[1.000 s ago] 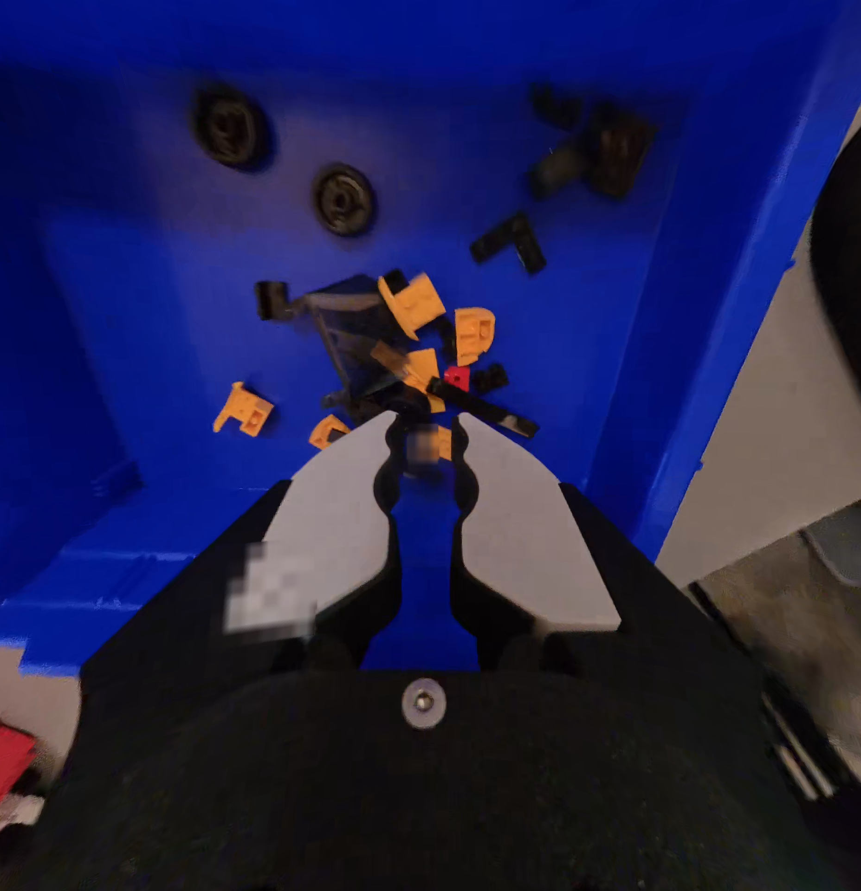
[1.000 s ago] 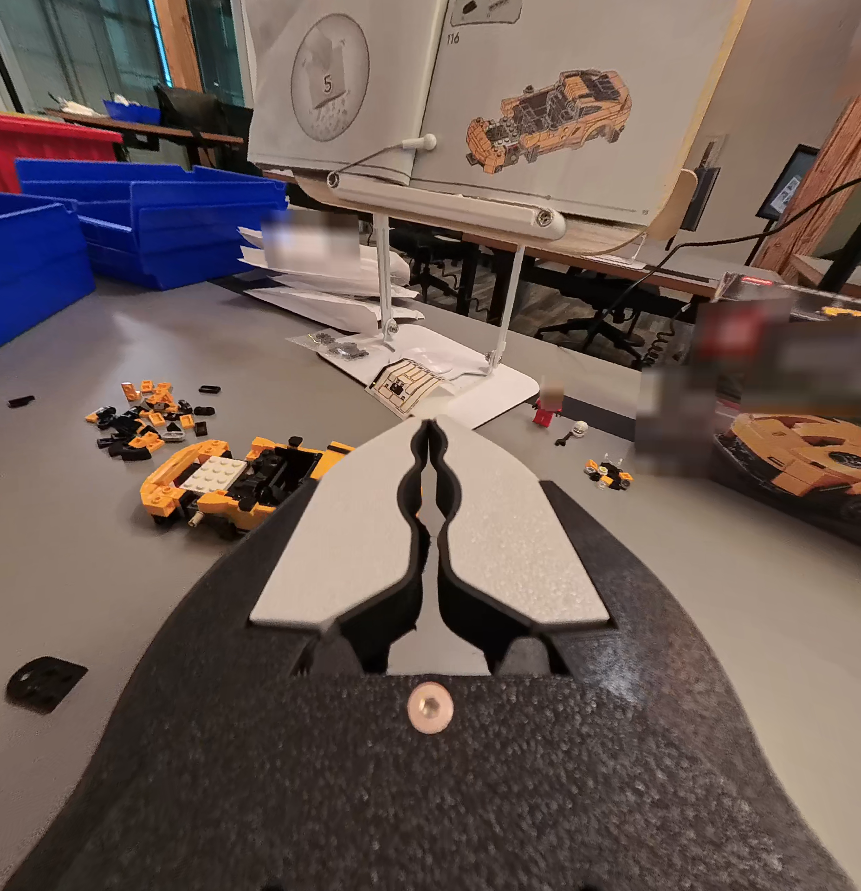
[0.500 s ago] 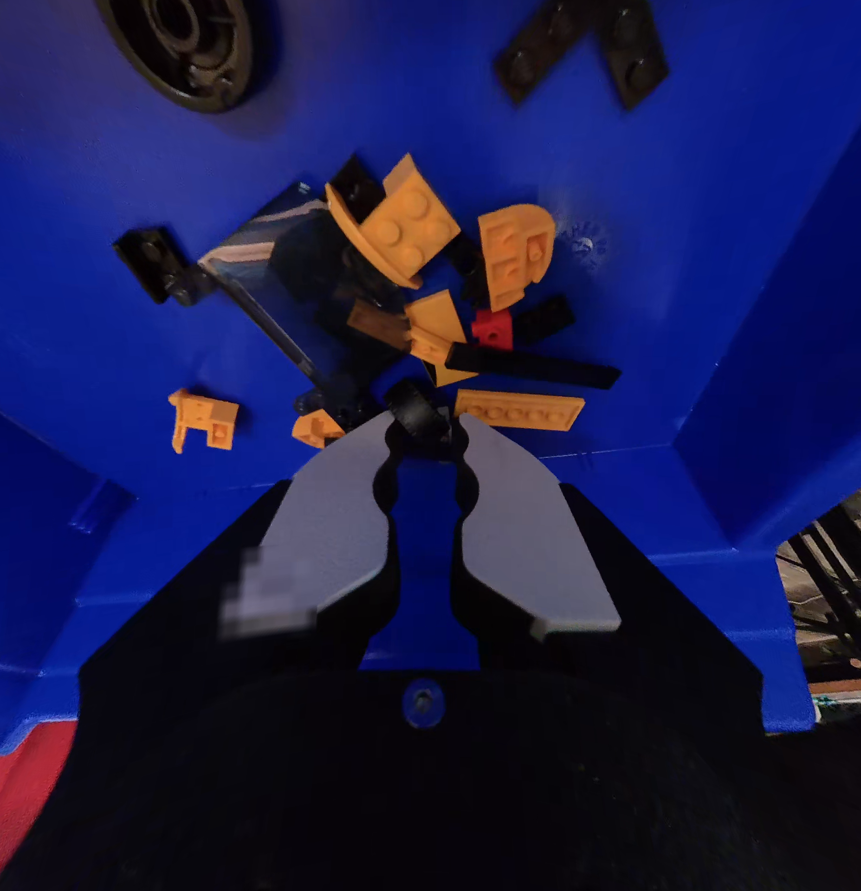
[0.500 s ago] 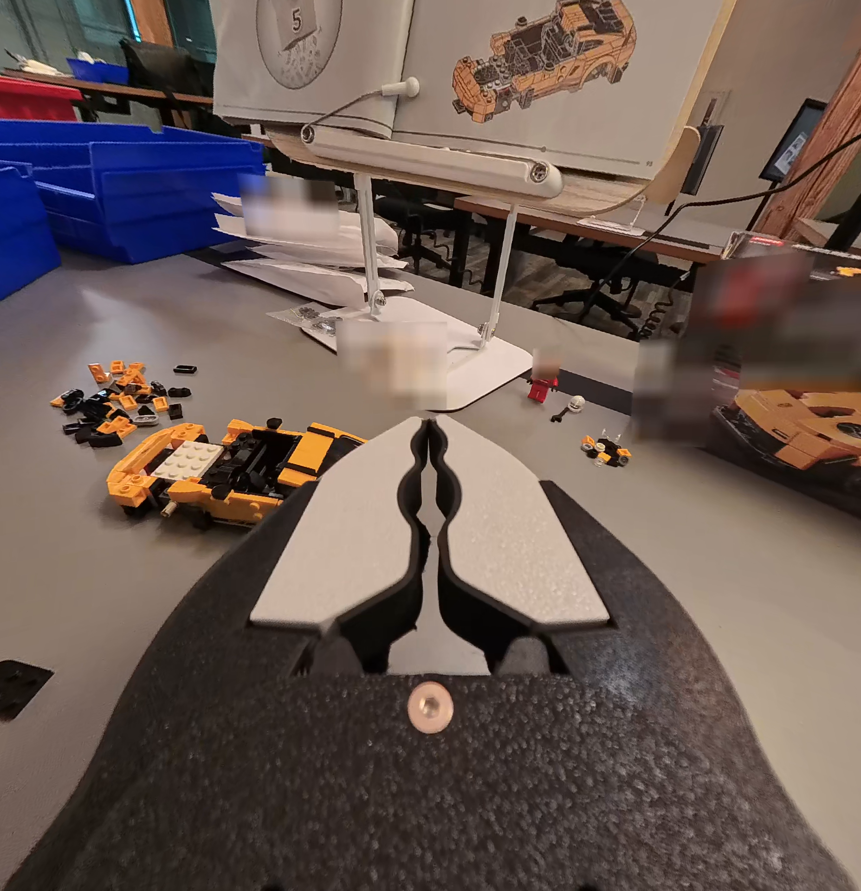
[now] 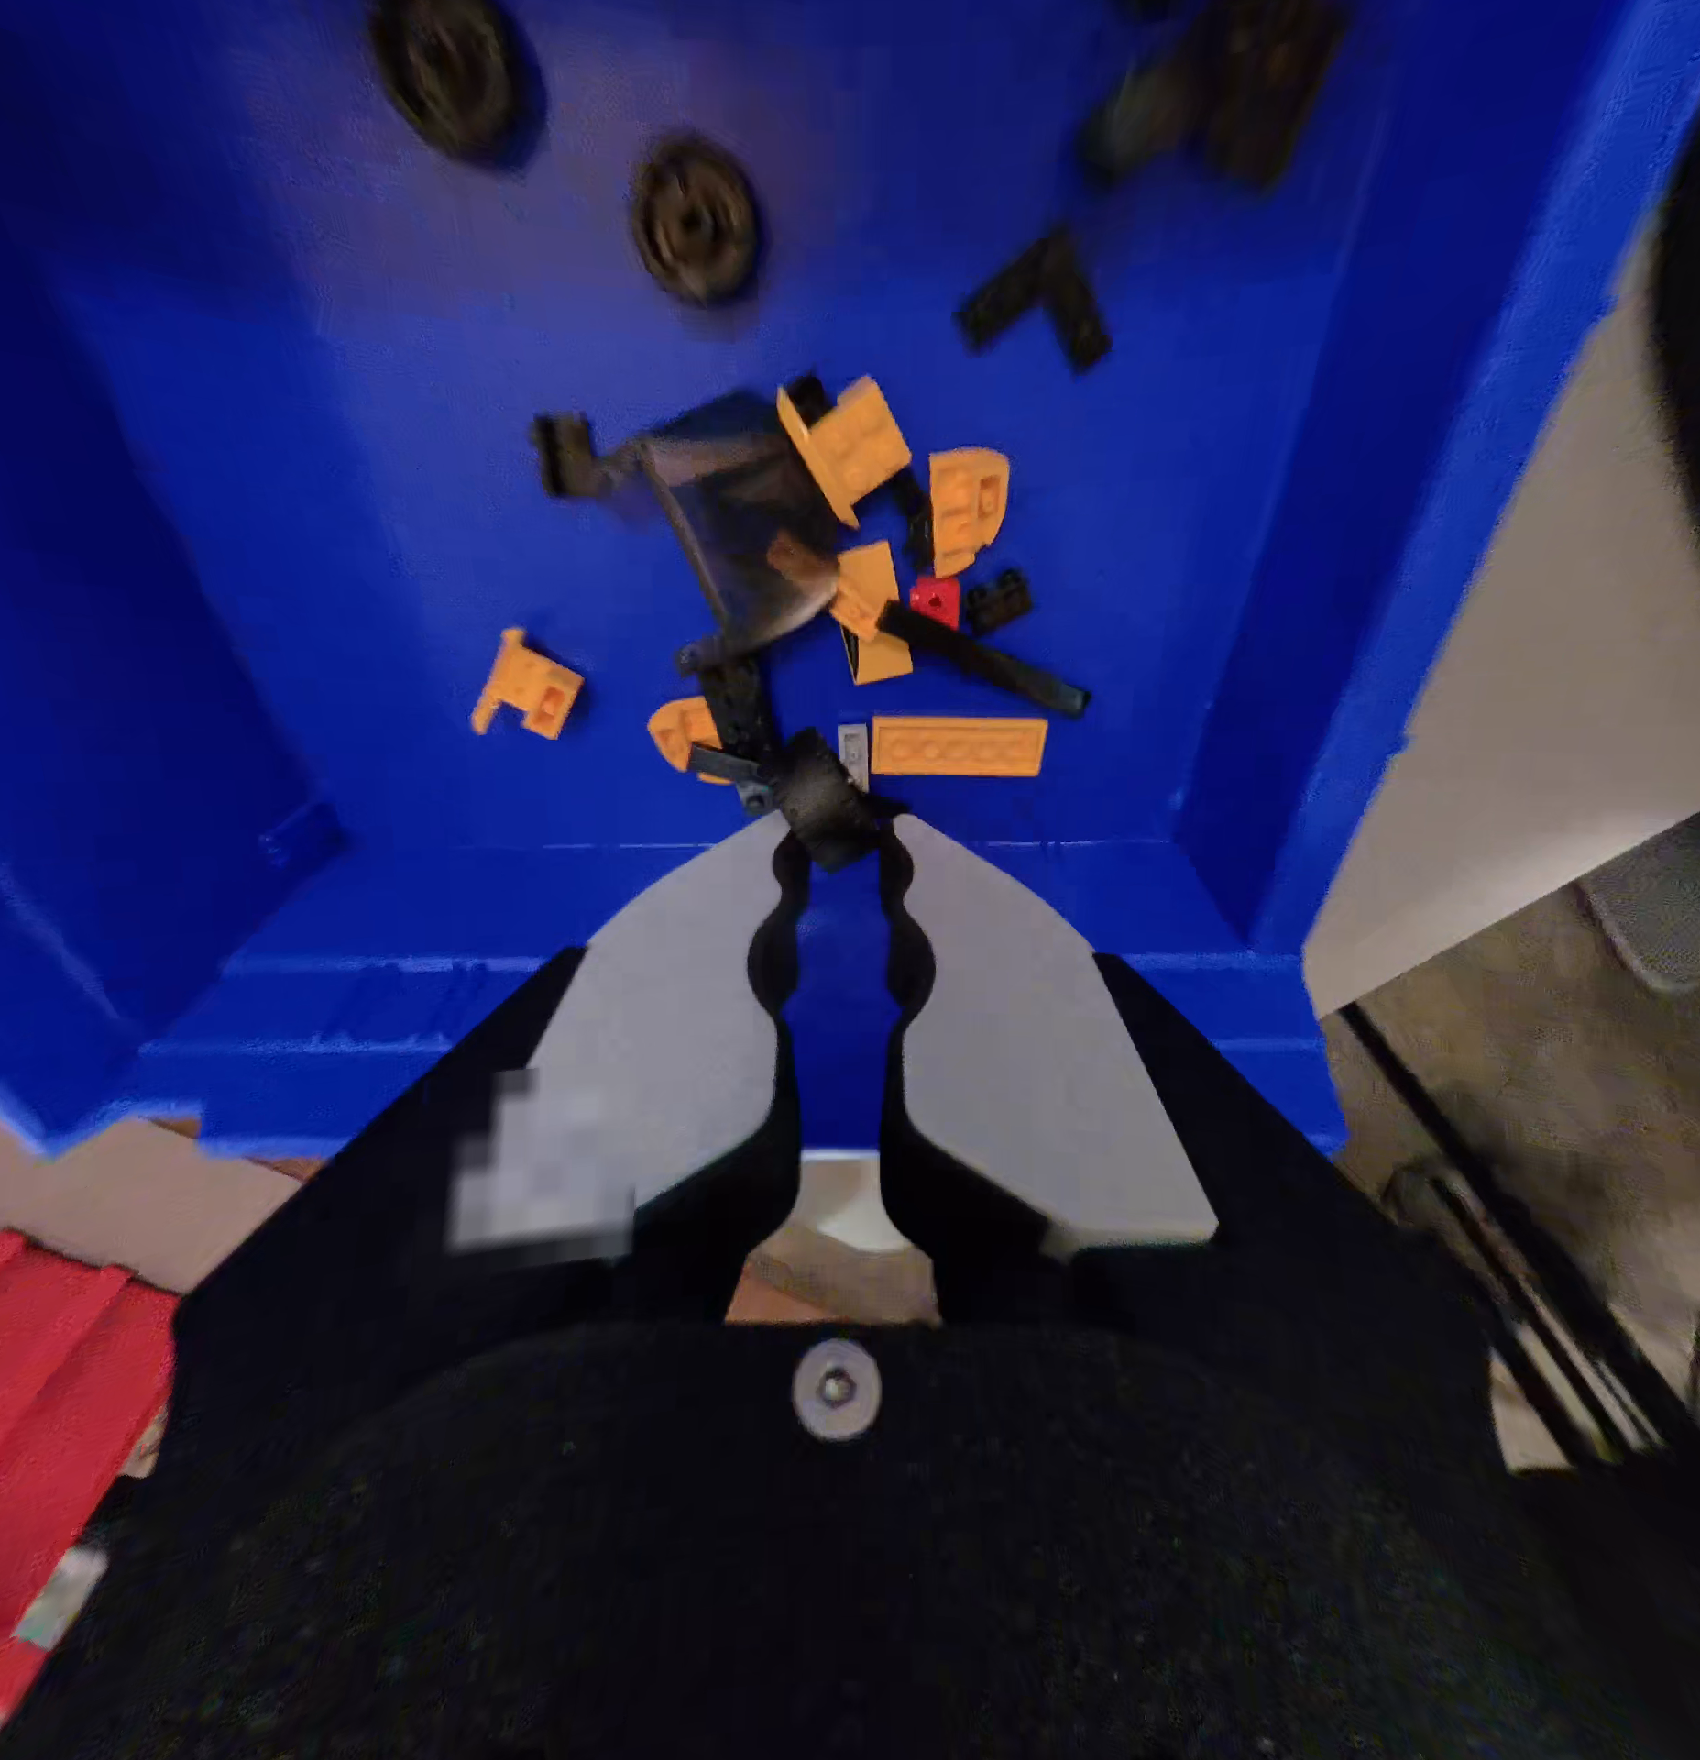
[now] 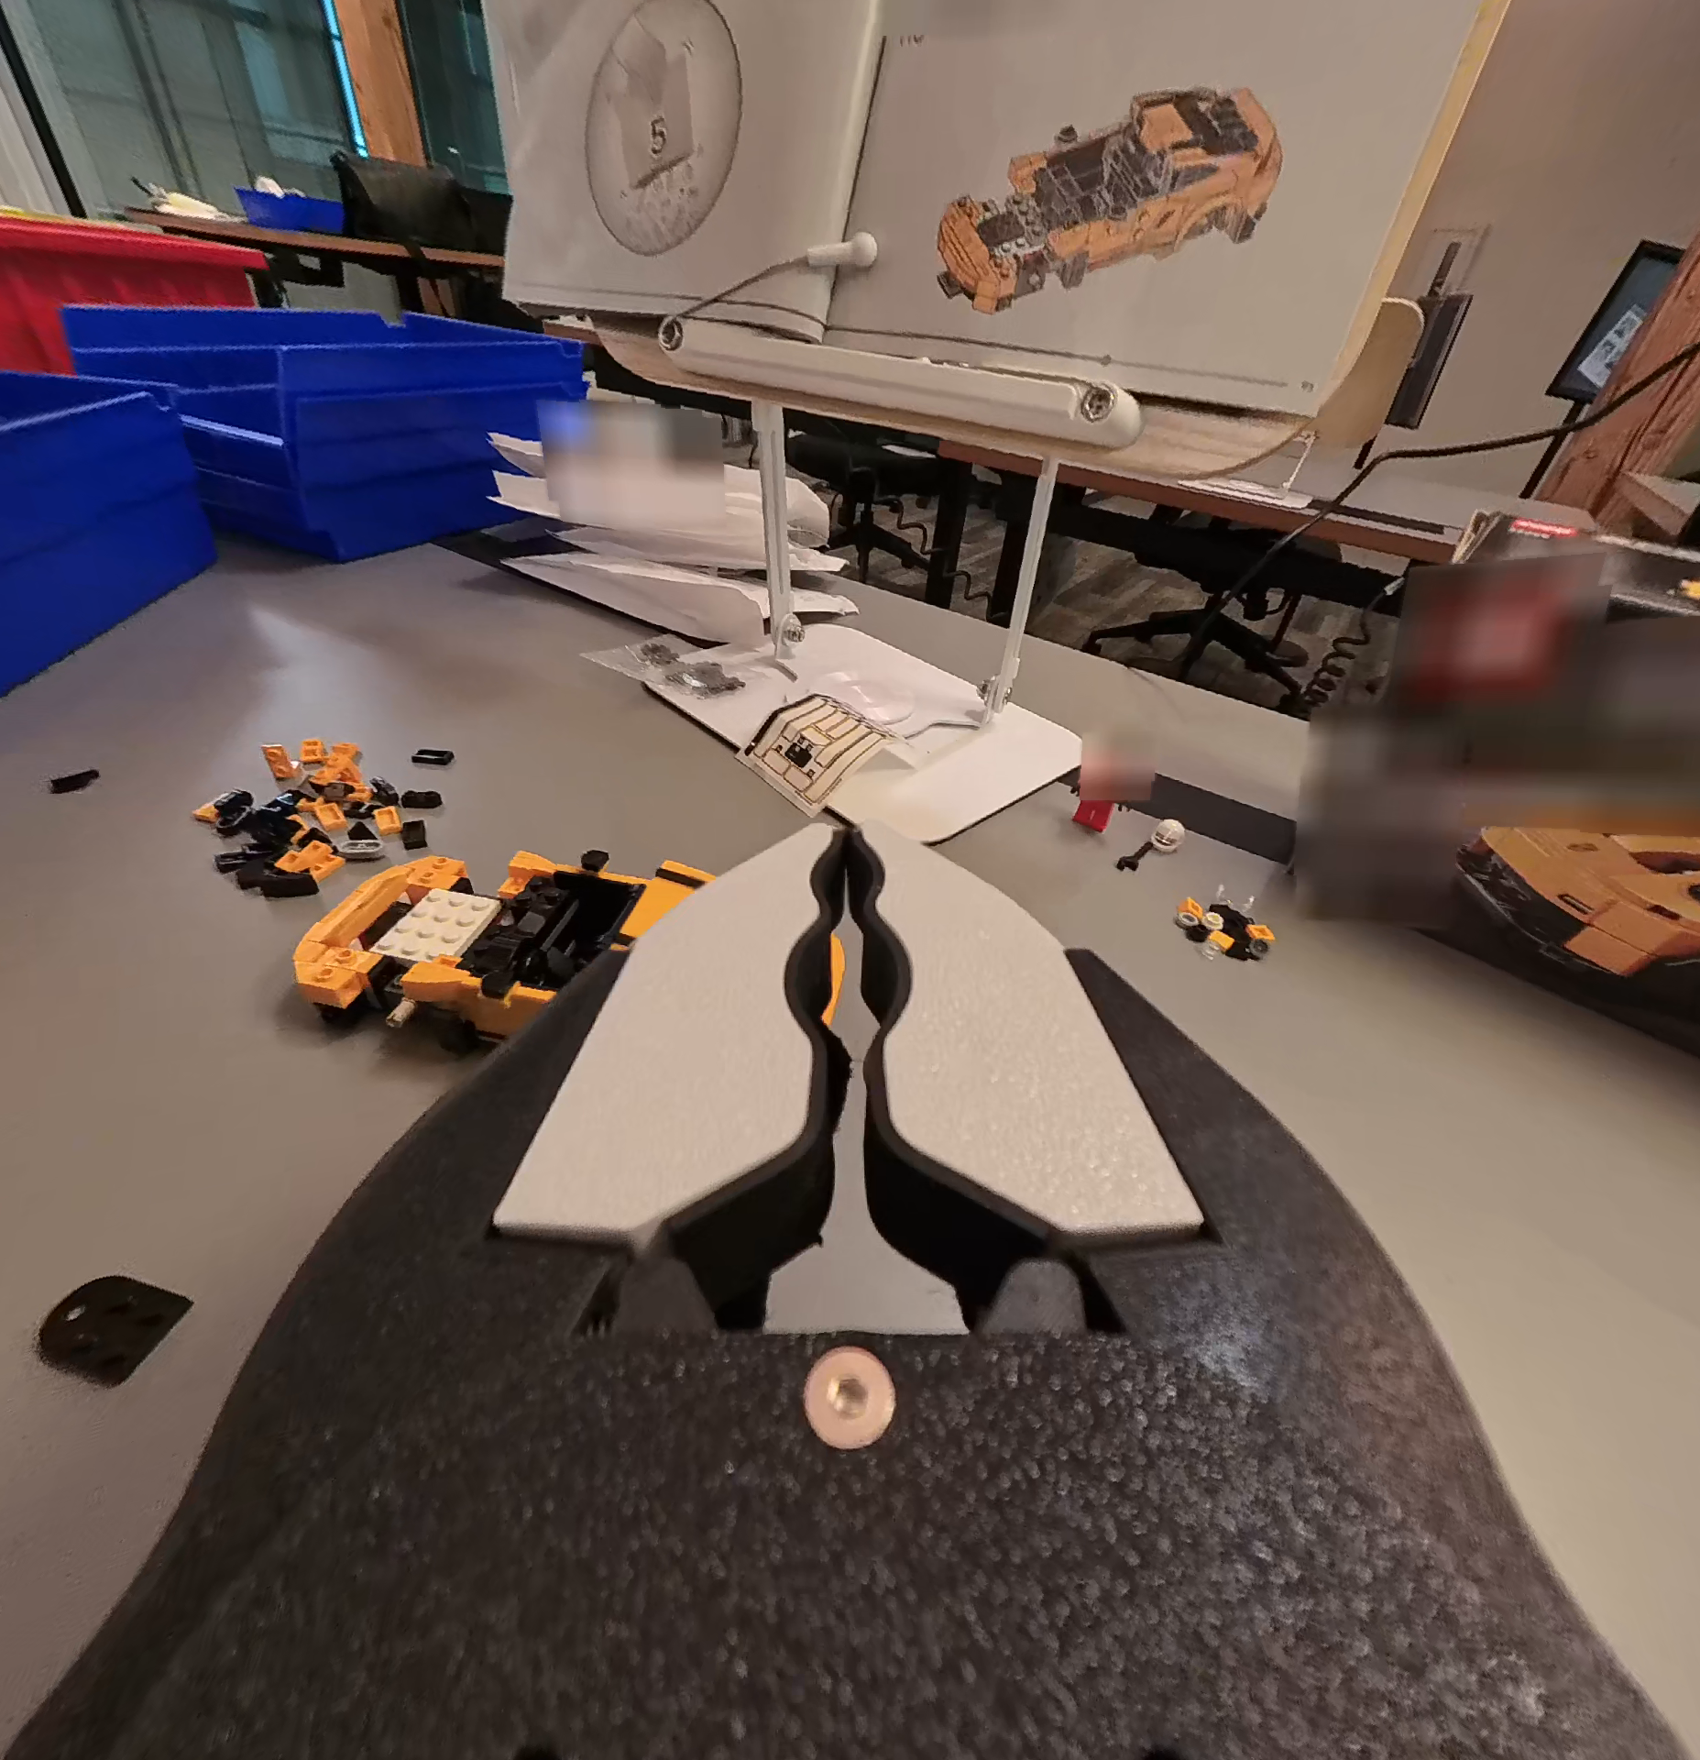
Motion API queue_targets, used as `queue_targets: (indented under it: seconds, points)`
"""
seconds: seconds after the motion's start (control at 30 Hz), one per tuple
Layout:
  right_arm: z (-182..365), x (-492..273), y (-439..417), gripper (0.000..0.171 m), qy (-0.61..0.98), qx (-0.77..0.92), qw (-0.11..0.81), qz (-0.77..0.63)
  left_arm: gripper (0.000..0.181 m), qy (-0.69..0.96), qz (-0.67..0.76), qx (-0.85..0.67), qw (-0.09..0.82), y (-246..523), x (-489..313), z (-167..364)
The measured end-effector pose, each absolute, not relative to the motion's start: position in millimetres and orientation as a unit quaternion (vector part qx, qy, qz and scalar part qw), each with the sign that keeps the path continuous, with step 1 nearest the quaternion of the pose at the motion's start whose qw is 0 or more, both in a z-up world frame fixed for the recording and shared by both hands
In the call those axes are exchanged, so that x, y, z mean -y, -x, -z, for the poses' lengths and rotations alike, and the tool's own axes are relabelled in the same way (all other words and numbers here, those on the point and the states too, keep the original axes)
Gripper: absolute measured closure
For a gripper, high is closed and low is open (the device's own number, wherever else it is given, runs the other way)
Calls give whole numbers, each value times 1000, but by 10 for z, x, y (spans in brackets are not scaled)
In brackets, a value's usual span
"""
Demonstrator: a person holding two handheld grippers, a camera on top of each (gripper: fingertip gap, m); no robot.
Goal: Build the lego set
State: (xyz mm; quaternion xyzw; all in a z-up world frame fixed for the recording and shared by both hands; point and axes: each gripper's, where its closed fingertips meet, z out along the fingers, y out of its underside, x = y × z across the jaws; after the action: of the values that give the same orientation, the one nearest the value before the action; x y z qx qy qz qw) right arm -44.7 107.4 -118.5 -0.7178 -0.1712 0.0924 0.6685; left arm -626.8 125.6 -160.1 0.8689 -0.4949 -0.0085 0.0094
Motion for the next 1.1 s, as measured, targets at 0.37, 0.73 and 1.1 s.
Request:
queue_targets:
  seconds: [0.37, 0.73, 1.1]
  points:
    - [1117, -1002, 499, 171, 708, 187, 675, -92, 142, -892, 24, 438, -110, 6066, -1655, 1622]
    - [1188, -1015, 537, 171, 716, 198, 663, -94, 169, -849, 75, 516, 87, 6349, -1201, 2154]
    - [1235, -1029, 544, 171, 722, 201, 655, -96, 173, -851, 50, 499, 153, 6451, -1105, 2283]
